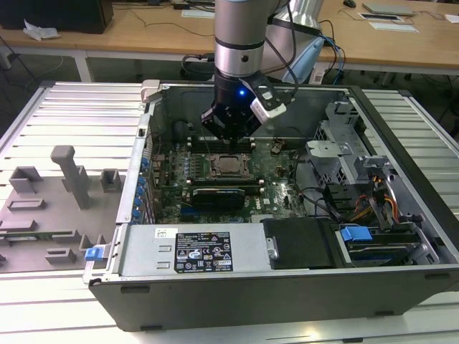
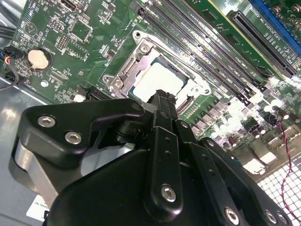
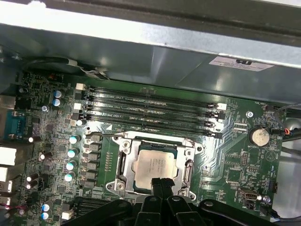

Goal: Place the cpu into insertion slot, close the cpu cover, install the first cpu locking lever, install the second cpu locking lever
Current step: 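Install the first cpu locking lever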

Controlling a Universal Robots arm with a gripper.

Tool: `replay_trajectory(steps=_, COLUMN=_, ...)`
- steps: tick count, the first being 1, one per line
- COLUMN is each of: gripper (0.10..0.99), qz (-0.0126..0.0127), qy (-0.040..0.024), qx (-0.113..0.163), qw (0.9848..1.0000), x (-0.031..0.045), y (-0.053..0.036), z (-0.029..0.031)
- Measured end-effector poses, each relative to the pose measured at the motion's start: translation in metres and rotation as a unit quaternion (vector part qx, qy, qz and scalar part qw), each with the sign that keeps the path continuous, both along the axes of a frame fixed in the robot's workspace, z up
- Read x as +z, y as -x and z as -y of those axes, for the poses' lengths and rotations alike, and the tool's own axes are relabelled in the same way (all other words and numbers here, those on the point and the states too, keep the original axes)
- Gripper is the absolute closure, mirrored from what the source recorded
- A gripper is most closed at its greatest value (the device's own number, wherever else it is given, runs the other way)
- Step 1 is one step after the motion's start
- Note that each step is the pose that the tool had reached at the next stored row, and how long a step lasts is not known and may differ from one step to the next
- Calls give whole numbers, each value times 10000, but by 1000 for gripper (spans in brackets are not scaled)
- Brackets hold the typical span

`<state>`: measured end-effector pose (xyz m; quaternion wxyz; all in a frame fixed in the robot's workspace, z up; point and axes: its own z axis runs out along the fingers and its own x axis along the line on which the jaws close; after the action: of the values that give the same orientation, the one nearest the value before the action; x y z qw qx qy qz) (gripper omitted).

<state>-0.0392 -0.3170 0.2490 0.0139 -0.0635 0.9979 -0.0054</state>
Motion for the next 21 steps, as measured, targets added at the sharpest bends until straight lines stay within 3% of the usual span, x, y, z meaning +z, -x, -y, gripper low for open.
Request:
replay_trajectory(steps=12, gripper=980, qz=0, qy=0, qx=1, qw=10000, x=0, y=71, z=0)
replay_trajectory(steps=21, gripper=980, qz=0, qy=0, qx=0, qw=10000, x=0, y=213, z=0)
